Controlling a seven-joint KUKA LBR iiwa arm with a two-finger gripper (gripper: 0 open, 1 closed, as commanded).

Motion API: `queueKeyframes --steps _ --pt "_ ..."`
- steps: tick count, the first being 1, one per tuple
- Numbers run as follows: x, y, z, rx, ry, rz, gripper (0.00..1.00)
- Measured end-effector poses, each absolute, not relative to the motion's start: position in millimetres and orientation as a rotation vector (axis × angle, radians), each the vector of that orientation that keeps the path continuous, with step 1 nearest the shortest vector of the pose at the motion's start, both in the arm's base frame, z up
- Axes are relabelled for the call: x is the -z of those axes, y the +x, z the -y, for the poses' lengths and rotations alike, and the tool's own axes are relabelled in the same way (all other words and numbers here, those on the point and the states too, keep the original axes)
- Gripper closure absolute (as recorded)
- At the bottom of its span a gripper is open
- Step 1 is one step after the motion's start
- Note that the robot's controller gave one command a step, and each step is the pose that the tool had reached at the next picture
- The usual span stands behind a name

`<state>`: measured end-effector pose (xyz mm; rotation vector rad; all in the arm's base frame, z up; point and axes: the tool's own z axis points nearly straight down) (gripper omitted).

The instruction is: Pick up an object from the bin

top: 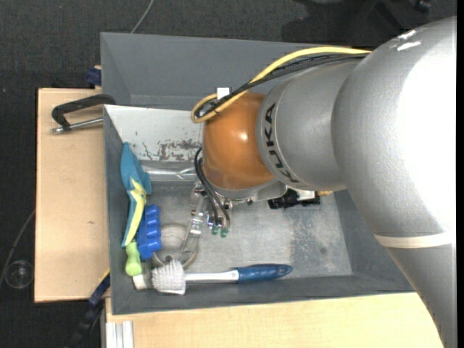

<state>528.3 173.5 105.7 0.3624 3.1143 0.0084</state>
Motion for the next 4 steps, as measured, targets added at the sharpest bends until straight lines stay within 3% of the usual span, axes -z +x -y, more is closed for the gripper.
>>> queueKeyframes --steps 1,2,3,4 --pt "-86 541.4 -172 -0.008 0.276 -3.127 0.00" --pt "-79 548.2 -131 -0.014 0.373 -3.119 0.00" --pt "-75 535.0 -96 -0.008 0.005 -3.136 0.00" --pt "-72 533.4 -110 -0.010 -0.396 -3.108 0.00"
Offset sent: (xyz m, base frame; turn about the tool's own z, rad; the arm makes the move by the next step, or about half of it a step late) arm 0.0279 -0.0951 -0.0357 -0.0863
